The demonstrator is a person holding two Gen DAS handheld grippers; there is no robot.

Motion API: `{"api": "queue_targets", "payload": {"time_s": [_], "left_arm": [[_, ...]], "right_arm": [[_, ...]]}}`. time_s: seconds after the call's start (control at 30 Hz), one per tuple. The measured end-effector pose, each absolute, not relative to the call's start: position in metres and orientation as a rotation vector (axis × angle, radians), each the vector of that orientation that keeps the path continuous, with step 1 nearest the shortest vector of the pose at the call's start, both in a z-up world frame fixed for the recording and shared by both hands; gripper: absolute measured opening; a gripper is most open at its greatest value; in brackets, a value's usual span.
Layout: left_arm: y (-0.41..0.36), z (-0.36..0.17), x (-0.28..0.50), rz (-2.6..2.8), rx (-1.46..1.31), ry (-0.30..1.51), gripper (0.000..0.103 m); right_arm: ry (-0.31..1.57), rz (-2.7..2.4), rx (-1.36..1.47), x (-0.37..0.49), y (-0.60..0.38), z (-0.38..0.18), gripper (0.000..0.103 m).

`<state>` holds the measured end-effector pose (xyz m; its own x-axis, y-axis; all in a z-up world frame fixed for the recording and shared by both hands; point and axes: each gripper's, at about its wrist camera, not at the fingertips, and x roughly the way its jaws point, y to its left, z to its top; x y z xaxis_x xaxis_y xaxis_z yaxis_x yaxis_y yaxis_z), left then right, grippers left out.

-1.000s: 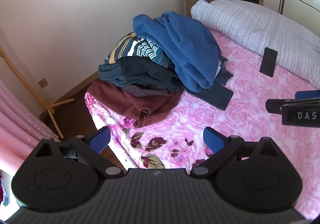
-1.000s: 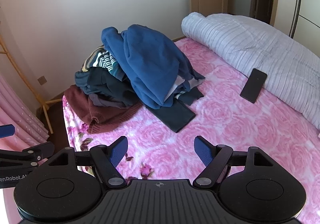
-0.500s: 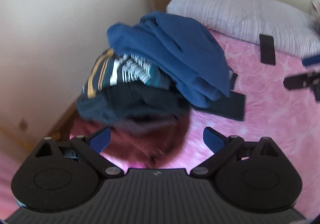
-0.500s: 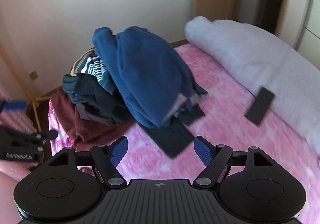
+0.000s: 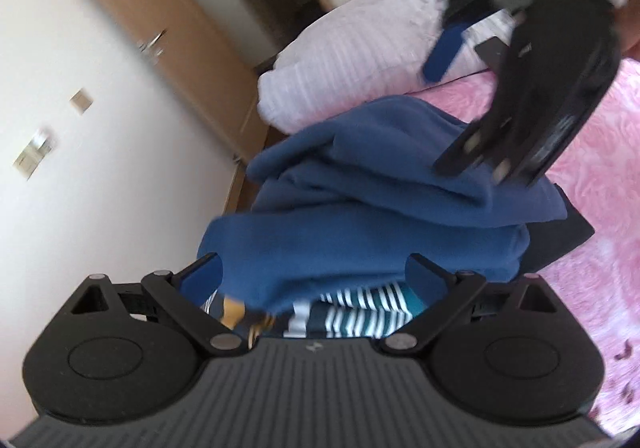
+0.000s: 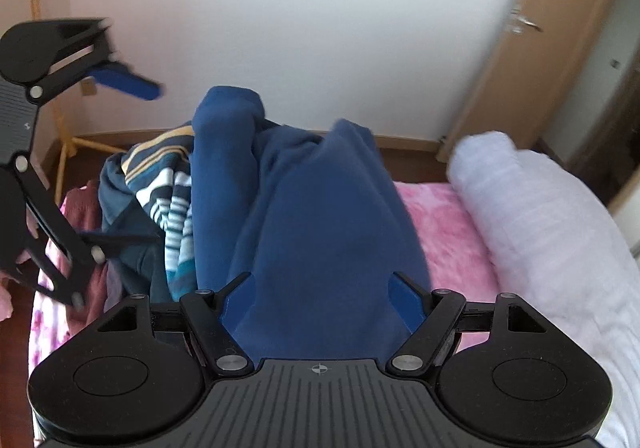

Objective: Fold clothes
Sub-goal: 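Grasp the navy garment from the pile with the right gripper and lift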

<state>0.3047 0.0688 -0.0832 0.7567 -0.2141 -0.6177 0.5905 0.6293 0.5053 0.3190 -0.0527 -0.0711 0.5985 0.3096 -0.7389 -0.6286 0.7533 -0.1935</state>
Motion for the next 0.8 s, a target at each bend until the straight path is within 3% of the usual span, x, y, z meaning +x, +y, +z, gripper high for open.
{"api": "queue_targets", "payload": {"time_s": [0.13,0.17,0.27,0.53,0.8], "left_arm": [[0.070,-0.097,0.316,-0.525,0.757,0.548,0.097],[0.070,-0.099,0.316,-0.531,0.753,0.552,0.097],[0.068,-0.101,0.311,-0.541,0.743,0.550,0.097],[0.035,-0.089,0.271,-0.559,0.705,0.498,0.098],[-0.037,-0.073,0.185,-0.646,0.687,0.456,0.098]], "right_arm": [[0.781,0.608,-0.500,0.349,-0.033,-0.090,0.074],[0.792,0.611,-0.505,0.354,-0.030,-0.095,0.050],[0.774,0.606,-0.463,0.351,-0.042,-0.083,0.014],[0.629,0.498,-0.214,0.309,-0.125,-0.003,0.005],[0.563,0.355,-0.015,0.156,-0.233,0.056,0.005]]}}
